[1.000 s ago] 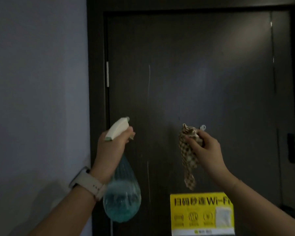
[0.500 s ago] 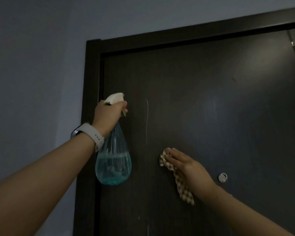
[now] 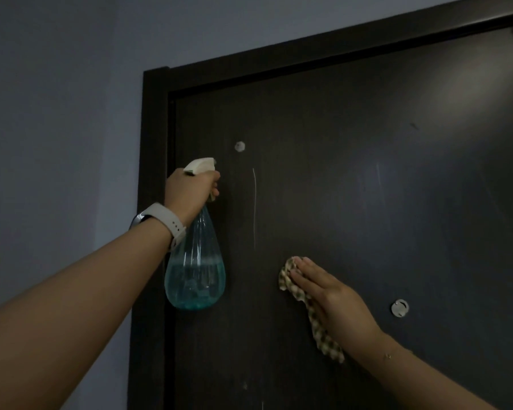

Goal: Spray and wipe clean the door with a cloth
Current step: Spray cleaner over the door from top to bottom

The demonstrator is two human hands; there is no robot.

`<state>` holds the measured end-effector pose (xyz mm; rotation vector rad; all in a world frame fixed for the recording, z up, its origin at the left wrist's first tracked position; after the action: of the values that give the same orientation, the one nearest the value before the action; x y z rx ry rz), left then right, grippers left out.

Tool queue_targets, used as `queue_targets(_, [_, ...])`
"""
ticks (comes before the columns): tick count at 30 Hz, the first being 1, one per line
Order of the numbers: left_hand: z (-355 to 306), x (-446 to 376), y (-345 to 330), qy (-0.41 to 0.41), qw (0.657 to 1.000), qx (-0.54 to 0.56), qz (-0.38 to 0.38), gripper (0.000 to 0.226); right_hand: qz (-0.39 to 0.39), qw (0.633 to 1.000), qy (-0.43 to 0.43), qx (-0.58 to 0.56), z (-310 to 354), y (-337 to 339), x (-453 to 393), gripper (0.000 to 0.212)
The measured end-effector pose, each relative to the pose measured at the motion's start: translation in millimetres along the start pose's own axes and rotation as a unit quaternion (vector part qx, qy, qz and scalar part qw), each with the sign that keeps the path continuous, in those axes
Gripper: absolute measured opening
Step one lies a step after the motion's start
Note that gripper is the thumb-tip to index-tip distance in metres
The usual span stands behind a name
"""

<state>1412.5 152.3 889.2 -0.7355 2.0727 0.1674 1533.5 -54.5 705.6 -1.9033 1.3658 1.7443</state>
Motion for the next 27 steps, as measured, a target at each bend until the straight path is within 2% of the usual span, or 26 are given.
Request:
queue_targets(3, [9, 3, 4, 0.025, 0.999, 0.028, 0.006, 0.032, -0.01, 1.0, -0.005, 0.014, 2, 2, 1, 0.082])
queue_targets(11, [8, 27, 7, 0.024, 0.999, 0.033, 0.019, 0.021, -0.021, 0.996, -0.005, 0.082, 12, 11, 4, 0.085])
queue_targets(14, [13, 46, 12, 0.027, 0.999, 0.03, 0.022, 0.014, -0.027, 0.995, 0.01, 0.091, 15, 13, 6, 0.076])
queue_targets(17, [34, 78, 19, 0.067, 0.995, 0.057, 0.042, 0.022, -0.005, 0.996, 0.014, 0.088, 20, 20, 17, 0.067])
queue_targets(20, [65, 120, 31, 0.096, 0.992, 0.054, 0.054, 0.02, 0.019, 0.995, 0.021, 0.095, 25, 22, 39, 0.064])
queue_targets(25, [122, 197, 53, 0.148, 0.988, 0.024, 0.022, 0.005, 0.071, 0.993, 0.017, 0.092, 24, -1, 79, 0.072])
queue_targets(27, [137, 224, 55, 0.144, 0.989, -0.002, 0.033, 0.007, 0.071, 0.993, 0.006, 0.095, 26, -7, 87, 0.077])
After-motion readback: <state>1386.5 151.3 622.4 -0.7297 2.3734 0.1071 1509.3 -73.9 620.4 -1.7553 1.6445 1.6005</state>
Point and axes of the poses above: each hand's wrist, its own x-axis away from the middle knuckle, its own y-axis out of the back of the hand, z = x × y, the point moved 7 cm from there along -x, towards the middle knuckle, and after that the axes turned 10 degrees about x, right-handed, at the moved point
